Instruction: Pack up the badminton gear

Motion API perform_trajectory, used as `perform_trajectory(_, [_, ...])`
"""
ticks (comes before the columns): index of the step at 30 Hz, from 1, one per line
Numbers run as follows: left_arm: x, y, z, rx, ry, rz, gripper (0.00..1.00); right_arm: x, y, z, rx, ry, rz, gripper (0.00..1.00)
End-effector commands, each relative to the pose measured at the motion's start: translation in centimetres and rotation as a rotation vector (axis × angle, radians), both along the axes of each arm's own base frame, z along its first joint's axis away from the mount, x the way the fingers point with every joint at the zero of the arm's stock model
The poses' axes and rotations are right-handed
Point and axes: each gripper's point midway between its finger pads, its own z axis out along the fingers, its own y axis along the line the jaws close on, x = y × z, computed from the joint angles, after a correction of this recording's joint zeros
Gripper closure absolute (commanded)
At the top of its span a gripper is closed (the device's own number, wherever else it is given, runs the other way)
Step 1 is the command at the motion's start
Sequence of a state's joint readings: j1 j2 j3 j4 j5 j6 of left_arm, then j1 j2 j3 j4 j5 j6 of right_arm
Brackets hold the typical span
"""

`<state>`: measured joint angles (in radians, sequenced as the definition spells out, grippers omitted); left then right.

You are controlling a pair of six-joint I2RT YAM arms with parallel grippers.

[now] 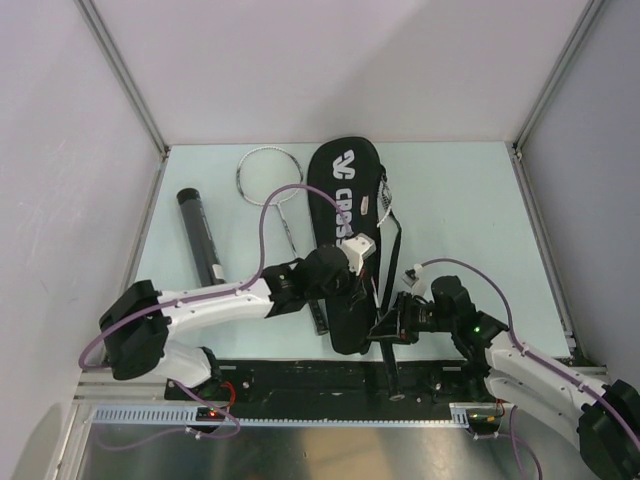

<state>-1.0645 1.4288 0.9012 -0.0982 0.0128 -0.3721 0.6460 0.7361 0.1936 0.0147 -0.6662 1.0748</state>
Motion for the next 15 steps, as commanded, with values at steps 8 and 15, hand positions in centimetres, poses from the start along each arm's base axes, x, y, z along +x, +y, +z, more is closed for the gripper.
perform_trajectory(8, [-2.2, -0.8, 5.1, -0.211, -0.108, -0.157, 1.0, 7.0, 1.3, 5.0, 0.02, -0.303, -0.088, 1.0])
perform_trajectory(15, [-3.1, -1.1, 5.3, -0.258, -0.083, -0.175, 1.0, 10.6, 1.3, 5.6, -0.017, -0.336, -0.2, 1.0])
